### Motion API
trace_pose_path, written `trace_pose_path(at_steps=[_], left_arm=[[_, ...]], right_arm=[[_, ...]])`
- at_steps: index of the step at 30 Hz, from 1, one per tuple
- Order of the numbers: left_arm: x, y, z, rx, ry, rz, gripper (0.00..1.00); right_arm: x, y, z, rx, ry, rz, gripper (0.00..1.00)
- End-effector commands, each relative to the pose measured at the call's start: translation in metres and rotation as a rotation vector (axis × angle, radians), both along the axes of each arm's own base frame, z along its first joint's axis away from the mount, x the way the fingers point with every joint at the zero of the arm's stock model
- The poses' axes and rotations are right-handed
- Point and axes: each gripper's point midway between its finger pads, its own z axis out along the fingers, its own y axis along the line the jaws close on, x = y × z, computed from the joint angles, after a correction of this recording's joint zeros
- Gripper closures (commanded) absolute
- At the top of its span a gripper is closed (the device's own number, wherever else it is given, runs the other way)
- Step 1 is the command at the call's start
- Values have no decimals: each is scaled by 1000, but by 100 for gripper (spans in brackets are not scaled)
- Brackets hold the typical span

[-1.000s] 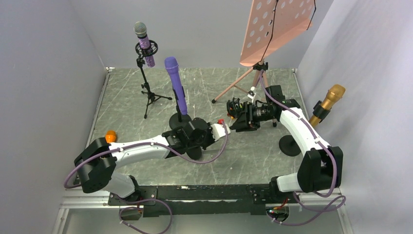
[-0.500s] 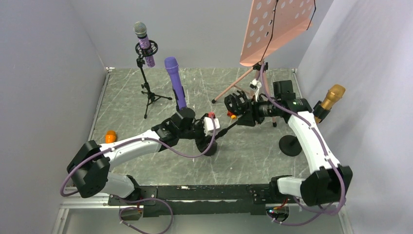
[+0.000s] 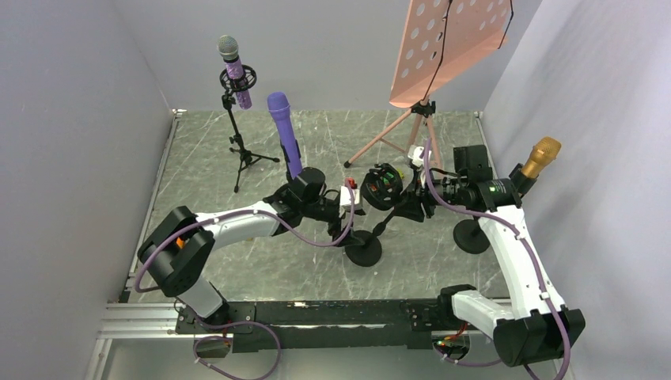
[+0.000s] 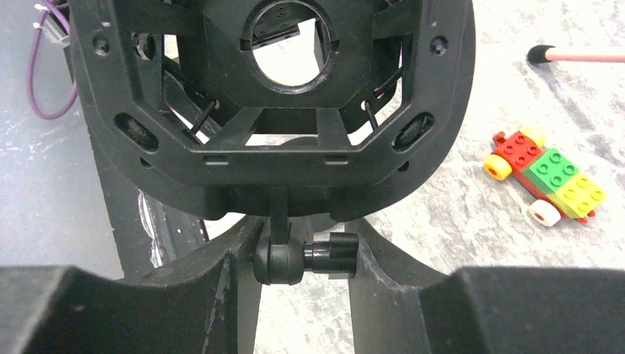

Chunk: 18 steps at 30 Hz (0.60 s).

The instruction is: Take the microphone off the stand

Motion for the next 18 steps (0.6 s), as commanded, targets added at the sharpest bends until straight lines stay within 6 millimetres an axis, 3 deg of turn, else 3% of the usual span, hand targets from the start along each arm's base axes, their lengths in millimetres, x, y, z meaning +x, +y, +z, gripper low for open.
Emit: trace_pose_path(at_steps=[1, 11, 15, 18], left_arm=[[0, -28, 45, -124, -39, -43, 10], [-26, -58, 52, -200, 14, -133, 23], [-31, -74, 56, -210, 15, -159, 31], [-30, -85, 56, -202, 3, -163, 45]], right_arm=[[-9, 8, 4, 48, -33, 32, 100], [-7, 9, 3, 74, 55, -47, 100], [-3, 7, 3, 60, 51, -64, 100], [-1, 6, 1, 59, 59, -88, 100]])
